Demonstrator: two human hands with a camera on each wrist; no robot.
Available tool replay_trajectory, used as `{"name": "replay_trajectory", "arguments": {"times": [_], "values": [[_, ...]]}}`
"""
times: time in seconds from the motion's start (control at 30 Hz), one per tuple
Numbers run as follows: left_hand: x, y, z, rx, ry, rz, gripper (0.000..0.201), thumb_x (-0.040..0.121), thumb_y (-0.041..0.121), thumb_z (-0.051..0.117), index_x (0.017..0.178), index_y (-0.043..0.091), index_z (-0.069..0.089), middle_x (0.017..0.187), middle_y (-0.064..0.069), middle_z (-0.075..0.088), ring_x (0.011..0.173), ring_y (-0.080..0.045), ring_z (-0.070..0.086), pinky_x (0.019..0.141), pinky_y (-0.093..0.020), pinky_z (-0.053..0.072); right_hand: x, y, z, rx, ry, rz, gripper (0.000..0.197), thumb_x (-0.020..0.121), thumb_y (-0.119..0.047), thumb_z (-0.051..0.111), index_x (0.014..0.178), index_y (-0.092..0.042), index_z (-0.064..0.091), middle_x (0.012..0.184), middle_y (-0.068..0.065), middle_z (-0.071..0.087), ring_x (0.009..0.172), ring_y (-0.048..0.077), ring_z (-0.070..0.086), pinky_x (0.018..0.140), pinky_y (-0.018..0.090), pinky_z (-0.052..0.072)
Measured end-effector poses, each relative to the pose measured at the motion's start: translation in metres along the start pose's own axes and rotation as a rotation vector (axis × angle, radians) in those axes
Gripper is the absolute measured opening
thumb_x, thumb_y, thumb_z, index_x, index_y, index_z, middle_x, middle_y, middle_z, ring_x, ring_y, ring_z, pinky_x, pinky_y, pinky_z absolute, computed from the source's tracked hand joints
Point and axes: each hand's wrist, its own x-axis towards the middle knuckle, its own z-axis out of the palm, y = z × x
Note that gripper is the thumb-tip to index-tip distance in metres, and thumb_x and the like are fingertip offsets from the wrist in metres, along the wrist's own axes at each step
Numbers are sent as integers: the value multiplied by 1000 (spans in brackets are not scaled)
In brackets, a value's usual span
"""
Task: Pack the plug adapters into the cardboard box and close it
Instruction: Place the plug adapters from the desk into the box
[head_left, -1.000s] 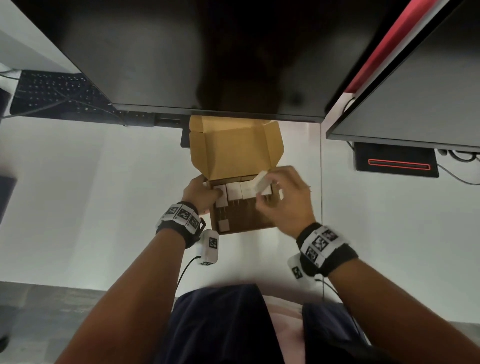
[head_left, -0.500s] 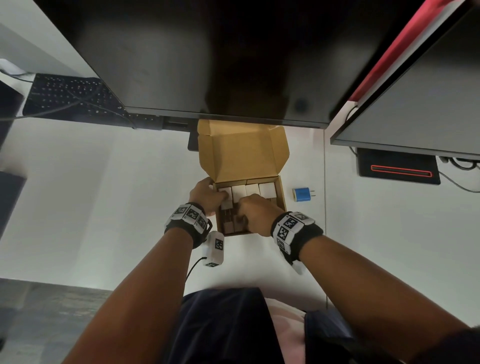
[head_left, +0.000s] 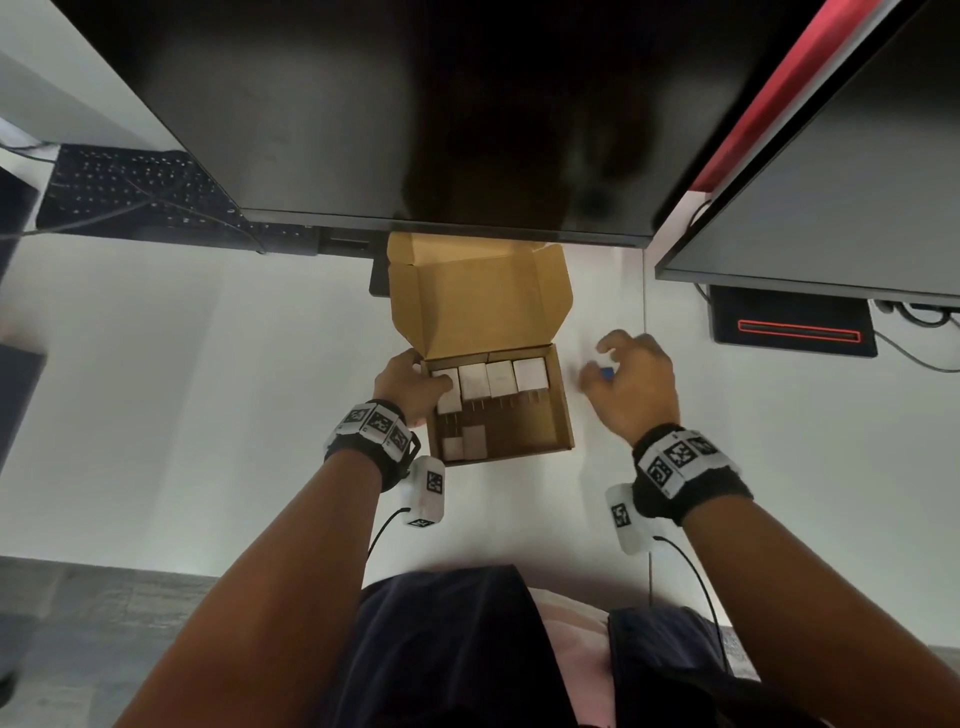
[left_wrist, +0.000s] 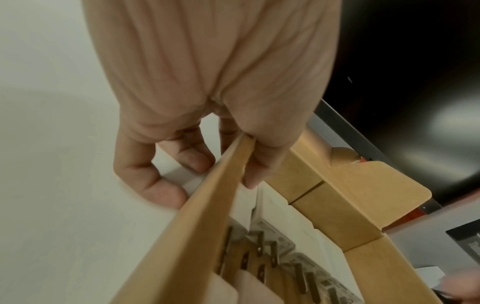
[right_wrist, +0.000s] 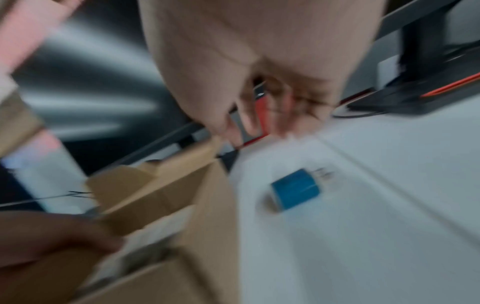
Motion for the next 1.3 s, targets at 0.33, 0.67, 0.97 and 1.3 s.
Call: {"name": "replay_trajectory", "arguments": {"times": [0.33,0.67,0.97,1.3], "values": [[-4,3,1,39,15,13,37,77,25,67,114,24,64,91,-2,64,73,-25,63,60,-30,53,-19,32,12,102,-58,-12,59,79,-22,83,132,-18,58,124,11,50,95,18,55,87,17,48],[-8,5,1,172,46,95,21,84,22,65,104,25,60,102,-4,70,100,-33,67,91,-42,58,-30,-48,26,-161,-647,-429,40,73,-17,83,106,-20,61,105,-4,60,94,16,59,82,32,55],[-9,7,3,200,58,117,31,87,24,66,118,21,63,108,-2,65,101,-28,60,90,-36,52,-23,-64,55,-419,-708,-436,25,81,4,71,104,-6,72,119,10,44,82,29,62,79,37,57],[-15,11,1,190,49,96,44,89,25,67,131,19,61,111,-2,63,104,-28,59,94,-38,52,-27,-51,54,-283,-722,-383,13,89,-8,68,99,-5,75,99,11,66,92,27,65,77,32,52]]}}
